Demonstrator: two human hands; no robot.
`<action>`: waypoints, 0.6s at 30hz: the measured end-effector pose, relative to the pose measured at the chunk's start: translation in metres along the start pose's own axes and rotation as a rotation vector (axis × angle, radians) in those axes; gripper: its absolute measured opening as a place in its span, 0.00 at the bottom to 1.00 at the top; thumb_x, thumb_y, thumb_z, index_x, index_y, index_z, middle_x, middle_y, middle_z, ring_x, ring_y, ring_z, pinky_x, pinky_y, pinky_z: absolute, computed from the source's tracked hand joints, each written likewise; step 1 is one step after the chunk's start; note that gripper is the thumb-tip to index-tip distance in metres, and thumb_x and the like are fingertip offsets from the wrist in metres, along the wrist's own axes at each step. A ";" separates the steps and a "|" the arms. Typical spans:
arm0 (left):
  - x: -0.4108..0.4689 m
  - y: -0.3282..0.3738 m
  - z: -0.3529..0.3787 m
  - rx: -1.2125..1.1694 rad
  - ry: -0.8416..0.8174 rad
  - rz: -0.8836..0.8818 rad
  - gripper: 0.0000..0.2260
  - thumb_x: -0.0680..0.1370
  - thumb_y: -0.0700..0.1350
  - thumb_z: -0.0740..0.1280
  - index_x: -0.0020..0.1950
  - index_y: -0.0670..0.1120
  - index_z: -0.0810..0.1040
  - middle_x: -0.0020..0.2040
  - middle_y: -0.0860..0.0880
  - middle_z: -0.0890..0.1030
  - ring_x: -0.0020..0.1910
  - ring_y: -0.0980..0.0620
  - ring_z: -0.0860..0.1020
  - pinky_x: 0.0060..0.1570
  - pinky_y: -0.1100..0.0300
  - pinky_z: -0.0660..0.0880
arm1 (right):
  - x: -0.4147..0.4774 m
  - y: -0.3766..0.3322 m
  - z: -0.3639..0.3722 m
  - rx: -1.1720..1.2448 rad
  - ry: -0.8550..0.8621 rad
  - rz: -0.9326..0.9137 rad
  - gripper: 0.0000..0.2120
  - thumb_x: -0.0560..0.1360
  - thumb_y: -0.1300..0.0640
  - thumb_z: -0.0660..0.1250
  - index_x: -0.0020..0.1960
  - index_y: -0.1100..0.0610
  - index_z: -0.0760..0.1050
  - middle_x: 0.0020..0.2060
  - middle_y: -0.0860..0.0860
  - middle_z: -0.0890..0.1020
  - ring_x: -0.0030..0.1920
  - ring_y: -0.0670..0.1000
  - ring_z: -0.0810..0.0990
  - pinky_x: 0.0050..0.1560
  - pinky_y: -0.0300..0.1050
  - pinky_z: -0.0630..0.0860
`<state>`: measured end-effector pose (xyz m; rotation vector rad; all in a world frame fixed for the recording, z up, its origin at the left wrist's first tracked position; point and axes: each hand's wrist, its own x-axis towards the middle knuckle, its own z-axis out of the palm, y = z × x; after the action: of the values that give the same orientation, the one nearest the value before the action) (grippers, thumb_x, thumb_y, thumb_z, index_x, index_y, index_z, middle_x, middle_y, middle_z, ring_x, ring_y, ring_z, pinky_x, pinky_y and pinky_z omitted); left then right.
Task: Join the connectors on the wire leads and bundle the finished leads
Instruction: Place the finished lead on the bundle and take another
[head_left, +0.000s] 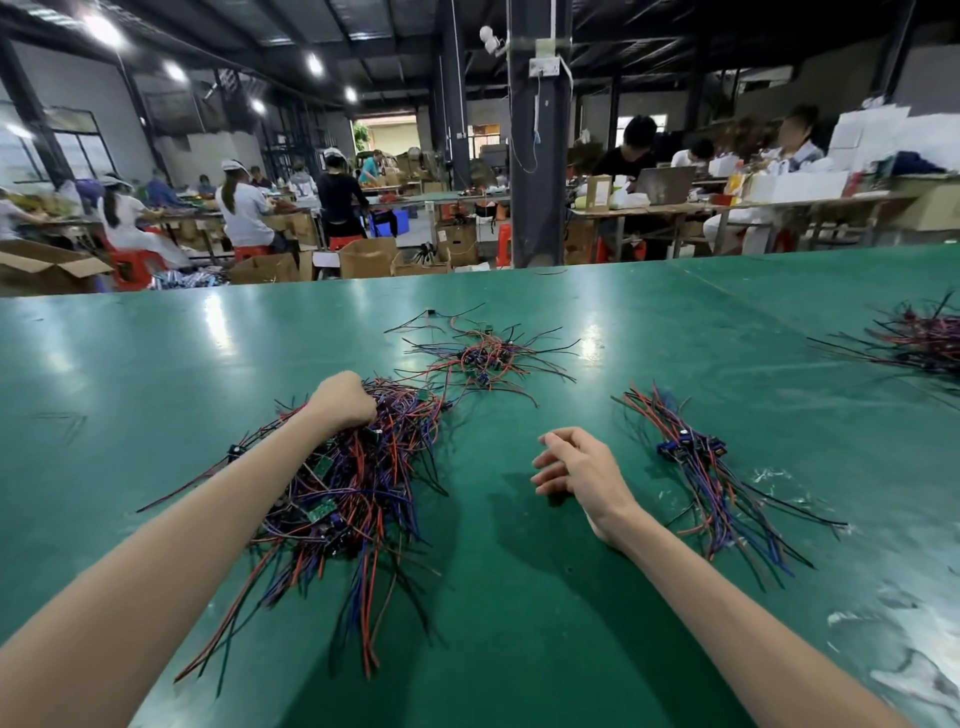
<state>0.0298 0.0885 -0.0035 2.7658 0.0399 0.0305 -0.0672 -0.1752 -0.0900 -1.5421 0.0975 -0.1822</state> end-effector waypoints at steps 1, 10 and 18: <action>0.001 -0.001 -0.001 -0.055 0.028 -0.022 0.18 0.74 0.33 0.62 0.27 0.42 0.59 0.27 0.47 0.60 0.27 0.50 0.59 0.34 0.60 0.61 | 0.000 0.000 0.000 0.002 -0.001 0.000 0.07 0.80 0.59 0.61 0.49 0.63 0.74 0.37 0.59 0.80 0.31 0.54 0.80 0.36 0.48 0.78; -0.013 0.034 -0.056 -0.736 0.185 0.043 0.06 0.80 0.38 0.62 0.49 0.40 0.78 0.36 0.49 0.74 0.31 0.55 0.65 0.31 0.66 0.64 | -0.001 -0.002 0.001 0.024 -0.004 0.000 0.05 0.80 0.59 0.60 0.50 0.61 0.72 0.38 0.59 0.79 0.31 0.54 0.79 0.34 0.48 0.77; -0.056 0.071 -0.076 -1.060 0.186 0.184 0.09 0.80 0.38 0.62 0.42 0.45 0.79 0.36 0.50 0.72 0.34 0.56 0.68 0.37 0.65 0.68 | -0.004 -0.005 0.002 0.026 -0.016 0.004 0.03 0.80 0.62 0.60 0.50 0.61 0.72 0.38 0.59 0.78 0.30 0.53 0.78 0.31 0.45 0.77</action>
<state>-0.0263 0.0483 0.0925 1.6927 -0.1427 0.2720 -0.0711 -0.1721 -0.0851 -1.5169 0.0858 -0.1674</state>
